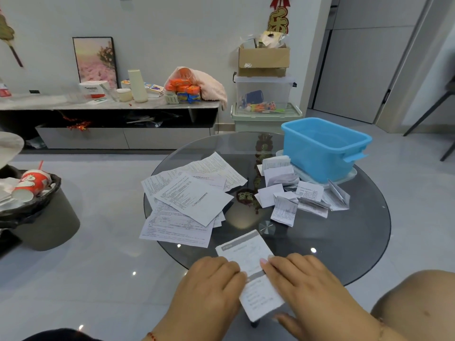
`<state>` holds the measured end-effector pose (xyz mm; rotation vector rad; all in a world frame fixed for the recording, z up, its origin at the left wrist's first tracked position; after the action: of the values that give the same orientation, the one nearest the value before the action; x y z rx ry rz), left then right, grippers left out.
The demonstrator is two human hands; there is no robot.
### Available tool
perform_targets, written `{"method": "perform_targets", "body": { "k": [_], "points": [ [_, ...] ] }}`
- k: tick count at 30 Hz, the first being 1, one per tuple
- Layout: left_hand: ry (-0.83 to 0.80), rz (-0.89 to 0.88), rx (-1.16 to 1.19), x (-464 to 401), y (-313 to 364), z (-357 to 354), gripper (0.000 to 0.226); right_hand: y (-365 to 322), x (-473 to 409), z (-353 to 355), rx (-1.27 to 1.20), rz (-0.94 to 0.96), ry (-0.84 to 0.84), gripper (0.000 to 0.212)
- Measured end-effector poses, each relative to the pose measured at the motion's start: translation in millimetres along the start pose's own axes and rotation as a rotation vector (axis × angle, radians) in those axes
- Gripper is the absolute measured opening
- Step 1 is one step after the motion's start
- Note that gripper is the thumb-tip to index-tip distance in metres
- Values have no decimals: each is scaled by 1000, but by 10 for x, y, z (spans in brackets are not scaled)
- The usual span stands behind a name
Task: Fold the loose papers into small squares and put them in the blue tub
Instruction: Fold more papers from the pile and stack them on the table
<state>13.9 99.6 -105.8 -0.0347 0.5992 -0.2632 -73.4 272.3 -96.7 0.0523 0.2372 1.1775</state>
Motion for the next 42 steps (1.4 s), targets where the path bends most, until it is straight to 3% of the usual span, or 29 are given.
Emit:
{"method": "perform_targets", "body": {
  "k": [4, 8, 12, 15, 18, 24, 29, 35, 39, 42],
  "points": [
    [1, 50, 146, 55, -29, 13, 10, 50, 58, 85, -167, 18, 85, 50],
    [-55, 309, 423, 103, -62, -19, 13, 157, -22, 126, -577, -127, 102, 13],
    [-72, 538, 487, 57, -58, -43, 26, 203, -126, 50, -663, -311, 73, 44],
    [15, 633, 491, 35, -35, -26, 30, 187, -153, 61, -677, -390, 89, 44],
    [0, 705, 454, 20, -38, -47, 41, 168, -179, 87, -671, -451, 70, 44],
    [-42, 603, 176, -125, -15, -3, 50, 114, -228, 123, -612, -533, 21, 34],
    [-98, 605, 108, -161, -24, -38, 52, 101, -287, 143, -553, -604, -93, 34],
    [-109, 738, 342, -75, -138, -20, 45, 154, -286, 159, -603, -723, -130, 40],
    [-130, 664, 450, -36, -174, -27, 37, 194, -252, 182, -535, -721, -133, 38],
    [-67, 528, 429, -73, -181, -28, 27, 130, -277, 192, -517, -547, -6, 36]
  ]
}}
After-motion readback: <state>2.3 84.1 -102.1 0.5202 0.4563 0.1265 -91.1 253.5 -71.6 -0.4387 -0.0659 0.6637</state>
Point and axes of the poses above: each hand's wrist, its own x-axis away from the middle knuckle, its own z-axis out of the back of the hand, y = z × x, the point moved 2 cm from there along -x, towards the middle knuckle, and after that the axes turned 10 degrees about -y, right-handed, at the moved point
